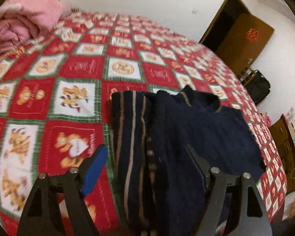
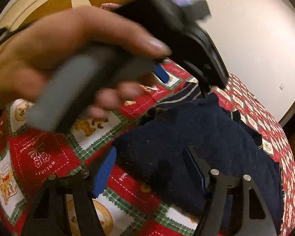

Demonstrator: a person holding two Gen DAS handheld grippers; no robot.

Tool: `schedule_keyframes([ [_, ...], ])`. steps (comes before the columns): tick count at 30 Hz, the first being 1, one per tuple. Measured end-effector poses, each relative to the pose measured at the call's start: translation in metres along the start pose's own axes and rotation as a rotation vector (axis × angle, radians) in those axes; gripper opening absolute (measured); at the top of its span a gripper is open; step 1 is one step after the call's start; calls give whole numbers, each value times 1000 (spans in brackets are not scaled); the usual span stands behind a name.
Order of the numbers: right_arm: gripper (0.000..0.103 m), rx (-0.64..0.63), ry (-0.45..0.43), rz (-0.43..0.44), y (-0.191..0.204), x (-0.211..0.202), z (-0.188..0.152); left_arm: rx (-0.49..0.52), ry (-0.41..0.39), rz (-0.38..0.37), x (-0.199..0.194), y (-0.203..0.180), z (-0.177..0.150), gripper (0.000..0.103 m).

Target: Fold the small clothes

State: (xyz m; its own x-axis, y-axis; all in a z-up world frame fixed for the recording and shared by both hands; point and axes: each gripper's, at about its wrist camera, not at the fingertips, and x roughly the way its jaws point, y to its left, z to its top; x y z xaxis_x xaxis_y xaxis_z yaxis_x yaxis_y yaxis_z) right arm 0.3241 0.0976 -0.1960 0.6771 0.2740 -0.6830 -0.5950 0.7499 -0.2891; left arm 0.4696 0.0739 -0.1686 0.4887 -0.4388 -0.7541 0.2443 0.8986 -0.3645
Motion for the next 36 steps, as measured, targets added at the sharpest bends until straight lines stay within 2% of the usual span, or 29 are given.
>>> schedule_keyframes([
  [4, 70, -24, 3, 1, 7, 8, -1, 47, 40, 45, 25, -7, 17, 80],
  [6, 60, -21, 17, 14, 8, 11, -2, 64, 76, 64, 37, -9, 20, 80],
  [8, 58, -17, 28, 10, 8, 15, -2, 84, 114, 100, 49, -9, 21, 80],
  [9, 54, -15, 35, 15, 7, 17, -1, 80, 128, 111, 53, -6, 22, 80],
  [12, 48, -1, 46, 4, 5, 23, 1, 29, 141, 67, 58, 9, 25, 77],
  [14, 39, 3, 50, 8, 4, 28, 4, 13, 137, 23, 56, 14, 26, 63],
  [15, 30, -2, 48, 1, 5, 29, 5, 4, 141, -14, 55, 16, 26, 51],
  [16, 26, -4, 45, -2, 6, 29, 5, -2, 139, -37, 54, 17, 25, 37],
  [17, 20, -3, 41, -4, 5, 29, 5, -1, 135, -52, 51, 16, 25, 27],
  [18, 17, -2, 37, -9, 5, 28, 6, 1, 133, -78, 48, 15, 24, 22],
  [25, 14, 42, -4, -8, -3, 7, 2, -74, 114, -83, 40, 23, 25, 19],
  [29, 12, 64, -6, 10, -7, 4, -3, -73, 108, -68, 41, 20, 25, 19],
  [36, 11, 128, -60, 40, -35, -8, -3, -70, 82, -69, 32, 11, 33, 17],
])
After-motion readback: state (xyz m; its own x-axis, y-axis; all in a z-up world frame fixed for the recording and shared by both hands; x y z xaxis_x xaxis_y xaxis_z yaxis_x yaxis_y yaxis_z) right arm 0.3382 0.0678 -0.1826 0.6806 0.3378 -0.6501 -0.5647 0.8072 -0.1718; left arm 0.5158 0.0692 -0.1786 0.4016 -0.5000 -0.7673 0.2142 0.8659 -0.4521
